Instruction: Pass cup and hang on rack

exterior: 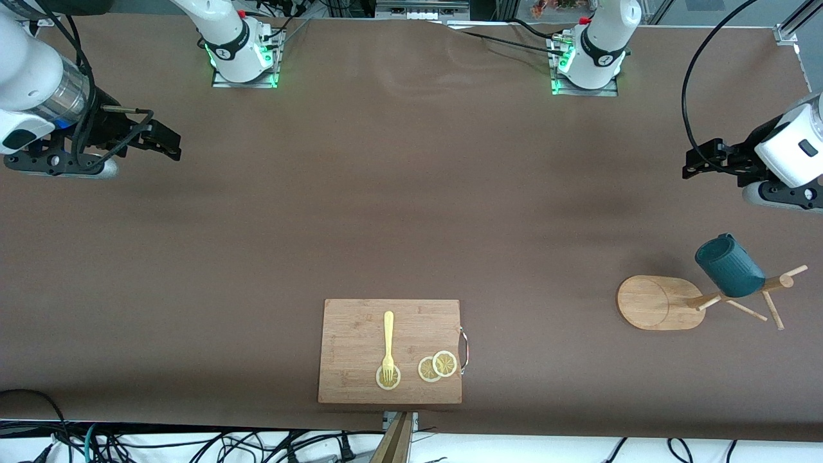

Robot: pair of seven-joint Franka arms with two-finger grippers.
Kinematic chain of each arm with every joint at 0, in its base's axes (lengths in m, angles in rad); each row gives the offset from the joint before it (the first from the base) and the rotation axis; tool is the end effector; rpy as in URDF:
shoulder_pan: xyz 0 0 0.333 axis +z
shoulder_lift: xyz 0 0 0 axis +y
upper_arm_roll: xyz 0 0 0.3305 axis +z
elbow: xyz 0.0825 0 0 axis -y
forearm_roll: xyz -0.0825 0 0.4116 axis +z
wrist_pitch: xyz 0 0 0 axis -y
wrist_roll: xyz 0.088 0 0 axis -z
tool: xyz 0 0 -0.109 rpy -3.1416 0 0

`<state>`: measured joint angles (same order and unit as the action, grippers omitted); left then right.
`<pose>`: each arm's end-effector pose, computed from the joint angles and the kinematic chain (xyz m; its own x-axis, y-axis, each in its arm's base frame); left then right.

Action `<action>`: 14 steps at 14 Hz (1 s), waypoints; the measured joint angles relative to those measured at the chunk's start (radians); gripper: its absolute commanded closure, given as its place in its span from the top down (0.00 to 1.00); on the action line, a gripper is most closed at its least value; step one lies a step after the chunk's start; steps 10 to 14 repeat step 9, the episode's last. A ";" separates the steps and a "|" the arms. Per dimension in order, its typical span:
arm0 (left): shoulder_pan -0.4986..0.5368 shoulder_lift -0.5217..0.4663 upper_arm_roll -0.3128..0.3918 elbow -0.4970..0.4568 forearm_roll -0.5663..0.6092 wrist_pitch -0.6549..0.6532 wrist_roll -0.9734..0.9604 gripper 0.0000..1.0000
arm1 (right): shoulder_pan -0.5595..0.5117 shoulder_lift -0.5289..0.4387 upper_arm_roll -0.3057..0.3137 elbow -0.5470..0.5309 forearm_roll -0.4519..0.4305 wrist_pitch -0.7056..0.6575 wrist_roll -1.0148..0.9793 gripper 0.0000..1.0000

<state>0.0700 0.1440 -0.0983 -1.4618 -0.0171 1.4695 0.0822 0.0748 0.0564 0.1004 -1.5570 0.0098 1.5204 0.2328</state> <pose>0.6153 -0.0151 0.5968 0.9848 -0.1126 -0.1321 -0.1079 -0.9933 0.0422 0.5842 0.1029 0.6067 0.9939 -0.0575 -0.0936 -0.0571 -0.9983 0.0063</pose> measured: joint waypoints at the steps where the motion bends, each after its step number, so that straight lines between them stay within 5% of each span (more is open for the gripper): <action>1: -0.002 0.000 0.000 0.000 0.000 0.000 0.000 1.00 | 0.000 0.000 0.000 0.000 0.000 0.000 0.000 1.00; 14: -0.005 0.011 0.001 -0.001 0.000 0.000 0.000 1.00 | 0.000 0.000 0.000 0.000 0.000 0.000 0.000 1.00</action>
